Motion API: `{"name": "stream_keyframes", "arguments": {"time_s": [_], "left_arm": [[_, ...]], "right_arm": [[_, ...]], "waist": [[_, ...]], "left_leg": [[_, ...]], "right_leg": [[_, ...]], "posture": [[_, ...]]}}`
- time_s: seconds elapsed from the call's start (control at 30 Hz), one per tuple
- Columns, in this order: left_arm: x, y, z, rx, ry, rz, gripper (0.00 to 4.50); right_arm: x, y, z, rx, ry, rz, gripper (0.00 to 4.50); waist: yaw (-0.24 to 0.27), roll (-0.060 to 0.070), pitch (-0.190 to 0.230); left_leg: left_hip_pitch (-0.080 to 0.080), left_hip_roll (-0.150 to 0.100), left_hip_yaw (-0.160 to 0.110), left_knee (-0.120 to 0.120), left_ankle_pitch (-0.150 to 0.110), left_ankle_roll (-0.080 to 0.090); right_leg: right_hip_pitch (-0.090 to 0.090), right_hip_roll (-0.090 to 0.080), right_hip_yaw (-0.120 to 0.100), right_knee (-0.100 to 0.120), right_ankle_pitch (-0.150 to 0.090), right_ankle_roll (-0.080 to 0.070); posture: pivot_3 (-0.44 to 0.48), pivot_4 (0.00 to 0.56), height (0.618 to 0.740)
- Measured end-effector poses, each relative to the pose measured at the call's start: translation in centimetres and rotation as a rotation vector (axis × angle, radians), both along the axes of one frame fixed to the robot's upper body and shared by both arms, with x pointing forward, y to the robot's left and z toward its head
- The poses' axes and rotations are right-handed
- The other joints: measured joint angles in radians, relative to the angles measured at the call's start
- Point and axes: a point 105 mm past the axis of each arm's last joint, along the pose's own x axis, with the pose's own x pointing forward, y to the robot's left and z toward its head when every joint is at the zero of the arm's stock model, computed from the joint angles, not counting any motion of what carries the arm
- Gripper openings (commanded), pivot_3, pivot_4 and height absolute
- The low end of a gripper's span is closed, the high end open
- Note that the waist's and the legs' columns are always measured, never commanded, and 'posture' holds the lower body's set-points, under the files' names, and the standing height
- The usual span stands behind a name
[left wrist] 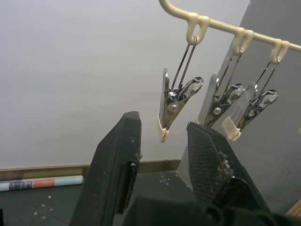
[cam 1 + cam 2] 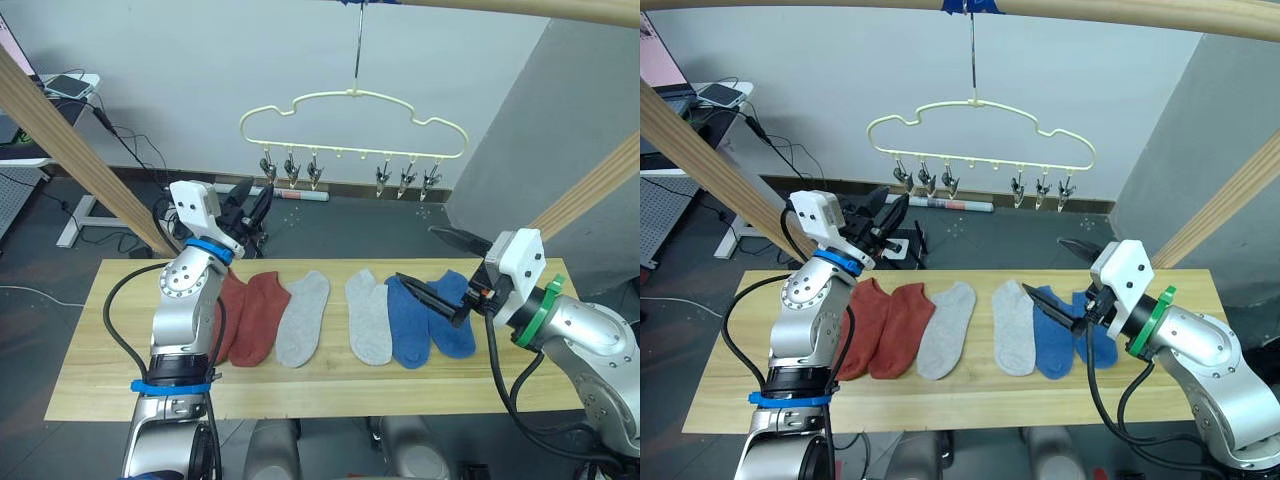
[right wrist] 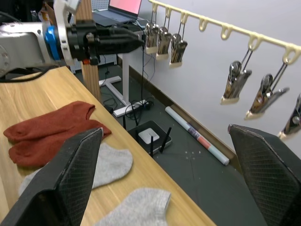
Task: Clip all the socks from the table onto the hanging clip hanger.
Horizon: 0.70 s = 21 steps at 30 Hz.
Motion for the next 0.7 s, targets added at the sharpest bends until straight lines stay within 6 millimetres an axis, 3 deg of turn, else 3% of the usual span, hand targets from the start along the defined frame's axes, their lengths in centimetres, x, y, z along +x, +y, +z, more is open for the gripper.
{"name": "stream_keyframes", "arguments": {"time_s": [0.7], "left_arm": [[1.4, -1.5, 2.2, -0.064, -0.063, -0.01, 1.8]], "right_arm": [[-0.7, 3.6, 2.7, 0.037, -0.02, 0.183, 4.5]], "waist": [[-0.004, 0.0, 0.001]], "left_leg": [[-0.002, 0.0, 0.0, 0.0, 0.0, 0.0]], "right_leg": [[-0.001, 0.0, -0.001, -0.001, 0.0, 0.0]], "posture": [[-0.227, 0.331, 0.732]]}}
